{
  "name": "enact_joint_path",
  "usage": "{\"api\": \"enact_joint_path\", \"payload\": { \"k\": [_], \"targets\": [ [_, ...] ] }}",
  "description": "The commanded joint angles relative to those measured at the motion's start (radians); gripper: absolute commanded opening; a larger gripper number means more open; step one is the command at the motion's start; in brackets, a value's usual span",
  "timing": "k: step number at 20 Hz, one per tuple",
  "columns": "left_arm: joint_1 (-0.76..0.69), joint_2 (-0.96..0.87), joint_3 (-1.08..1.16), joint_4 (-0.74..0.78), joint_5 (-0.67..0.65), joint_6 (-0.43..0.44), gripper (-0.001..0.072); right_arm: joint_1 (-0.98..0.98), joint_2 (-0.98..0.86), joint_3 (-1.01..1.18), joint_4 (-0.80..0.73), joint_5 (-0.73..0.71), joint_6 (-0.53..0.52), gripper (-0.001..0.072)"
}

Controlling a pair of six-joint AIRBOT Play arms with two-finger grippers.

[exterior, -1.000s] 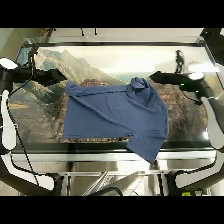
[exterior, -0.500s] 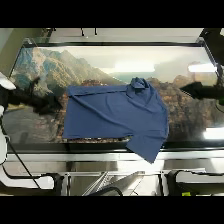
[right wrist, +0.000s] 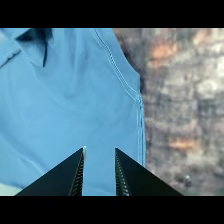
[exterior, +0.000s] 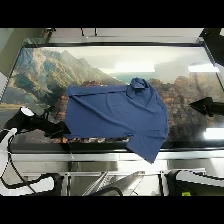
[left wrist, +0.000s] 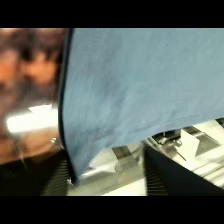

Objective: Fold the shirts.

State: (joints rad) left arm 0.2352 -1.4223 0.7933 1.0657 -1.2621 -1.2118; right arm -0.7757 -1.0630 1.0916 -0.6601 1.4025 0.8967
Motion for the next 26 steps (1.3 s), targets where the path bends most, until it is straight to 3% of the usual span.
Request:
{"api": "enact_joint_path", "payload": {
  "k": [1,2,3,4,5,6,7,8,13,17,26],
  "targets": [
    [-0.037,0.003,0.002,-0.045,0.074,0.055,0.0478,-0.008,0.003,-0.007,-0.014,0.013,-0.003,0.0226],
    [-0.046,0.003,0.015,-0.057,0.076,0.067,0.0477,-0.008,0.002,-0.012,-0.015,0.013,-0.006,0.0227],
    [-0.054,0.003,0.026,-0.066,0.079,0.070,0.0390,-0.008,0.000,-0.023,-0.023,0.019,-0.006,0.0227],
    [-0.057,0.003,0.037,-0.063,0.080,0.074,0.0101,-0.008,-0.003,-0.038,-0.041,0.028,-0.003,0.0228],
    [-0.057,0.003,0.043,-0.063,0.078,0.082,0.0015,-0.008,-0.003,-0.068,-0.068,0.034,0.003,0.0229],
    [-0.055,0.003,0.049,-0.062,0.073,0.082,0.0015,-0.008,-0.003,-0.100,-0.093,0.039,0.007,0.0248],
    [-0.047,0.003,0.051,-0.063,0.068,0.082,0.0015,-0.008,-0.003,-0.141,-0.113,0.038,0.010,0.0351],
    [-0.035,0.003,0.050,-0.063,0.060,0.082,0.0015,-0.008,-0.003,-0.184,-0.124,0.033,0.010,0.0362],
    [0.036,0.003,0.050,-0.063,0.030,0.082,0.0015,-0.006,-0.006,-0.356,-0.150,-0.075,0.000,0.0364],
    [0.070,0.003,0.050,-0.064,0.016,0.086,0.0015,0.018,-0.063,-0.366,-0.145,-0.105,-0.002,0.0363],
    [0.070,0.003,0.050,-0.064,0.003,0.085,0.0015,0.266,-0.147,-0.366,-0.144,-0.139,-0.006,0.0361]
  ]
}}
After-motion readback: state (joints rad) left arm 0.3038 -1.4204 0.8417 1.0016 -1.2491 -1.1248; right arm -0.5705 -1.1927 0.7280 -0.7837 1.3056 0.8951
